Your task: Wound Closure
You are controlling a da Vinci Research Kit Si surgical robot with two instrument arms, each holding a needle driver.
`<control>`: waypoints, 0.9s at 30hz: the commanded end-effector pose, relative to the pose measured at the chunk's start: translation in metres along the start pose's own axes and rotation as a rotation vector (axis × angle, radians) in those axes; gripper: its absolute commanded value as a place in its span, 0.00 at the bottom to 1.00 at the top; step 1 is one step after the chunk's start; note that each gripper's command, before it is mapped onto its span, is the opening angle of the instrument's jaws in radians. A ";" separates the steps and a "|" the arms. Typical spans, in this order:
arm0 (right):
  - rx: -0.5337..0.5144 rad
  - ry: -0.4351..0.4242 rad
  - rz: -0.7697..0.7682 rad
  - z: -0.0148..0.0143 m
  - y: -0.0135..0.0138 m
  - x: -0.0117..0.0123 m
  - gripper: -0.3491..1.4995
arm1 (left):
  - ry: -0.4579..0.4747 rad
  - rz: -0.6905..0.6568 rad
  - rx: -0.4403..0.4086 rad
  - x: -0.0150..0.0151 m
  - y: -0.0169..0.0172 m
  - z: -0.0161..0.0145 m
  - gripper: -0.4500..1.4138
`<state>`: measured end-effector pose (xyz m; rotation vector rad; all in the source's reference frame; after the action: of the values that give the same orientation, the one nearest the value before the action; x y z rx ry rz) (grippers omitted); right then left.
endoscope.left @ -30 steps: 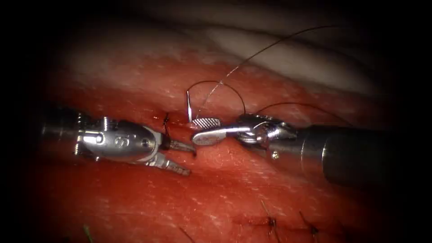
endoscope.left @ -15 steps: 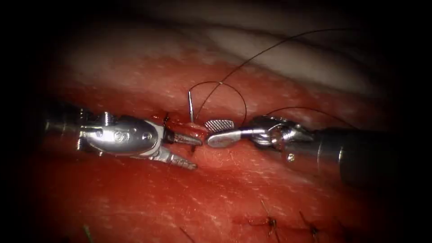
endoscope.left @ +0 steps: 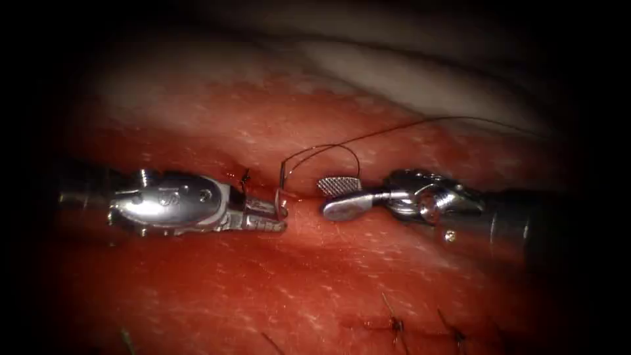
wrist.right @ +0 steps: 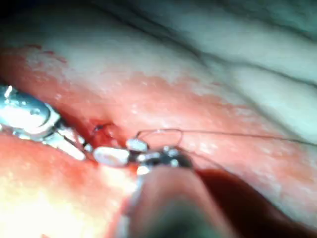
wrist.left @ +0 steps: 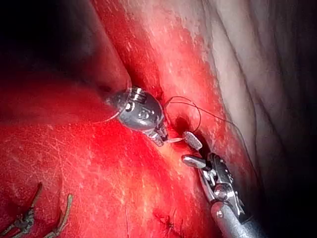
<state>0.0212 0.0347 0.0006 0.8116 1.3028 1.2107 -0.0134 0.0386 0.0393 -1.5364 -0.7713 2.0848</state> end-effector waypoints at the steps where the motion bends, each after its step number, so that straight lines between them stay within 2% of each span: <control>1: 0.004 0.000 -0.003 0.0008 0.0000 0.0001 0.94 | 0.007 -0.044 -0.033 -0.0005 0.0003 0.0005 0.05; 3: 0.004 0.000 -0.008 0.0007 -0.0001 0.0001 0.95 | 0.012 -0.103 -0.076 -0.0002 0.0005 0.0001 0.05; 4: 0.002 0.001 -0.026 0.0007 -0.0002 0.0000 0.95 | 0.031 -0.170 -0.135 0.0003 0.0009 -0.0003 0.05; 8: 0.019 -0.013 -0.097 0.0006 -0.0005 -0.0003 0.95 | 0.062 -0.236 -0.224 0.0013 0.0016 -0.0011 0.05; 10: 0.066 -0.045 -0.210 0.0006 -0.0012 -0.0010 0.89 | 0.057 -0.272 -0.283 0.0025 0.0020 -0.0017 0.05; 14: 0.076 -0.119 -0.346 0.0014 -0.0027 -0.0023 0.84 | 0.055 -0.302 -0.336 0.0042 0.0022 -0.0026 0.05; 19: 0.079 -0.118 -0.388 0.0022 -0.0034 -0.0023 0.84 | 0.066 -0.337 -0.385 0.0074 0.0029 -0.0051 0.05; 22: 0.057 -0.108 -0.405 0.0021 -0.0033 -0.0018 0.84 | 0.089 -0.278 -0.378 0.0092 0.0037 -0.0073 0.05; 24: 0.042 -0.101 -0.411 0.0021 -0.0032 -0.0017 0.84 | 0.123 -0.120 -0.294 0.0110 0.0045 -0.0089 0.05; 27: 0.023 -0.091 -0.418 0.0023 -0.0030 -0.0016 0.84 | 0.126 0.001 -0.220 0.0122 0.0050 -0.0096 0.05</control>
<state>0.0233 0.0325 -0.0019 0.5654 1.3276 0.8208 -0.0074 0.0452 0.0242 -1.7868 -0.9282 1.9549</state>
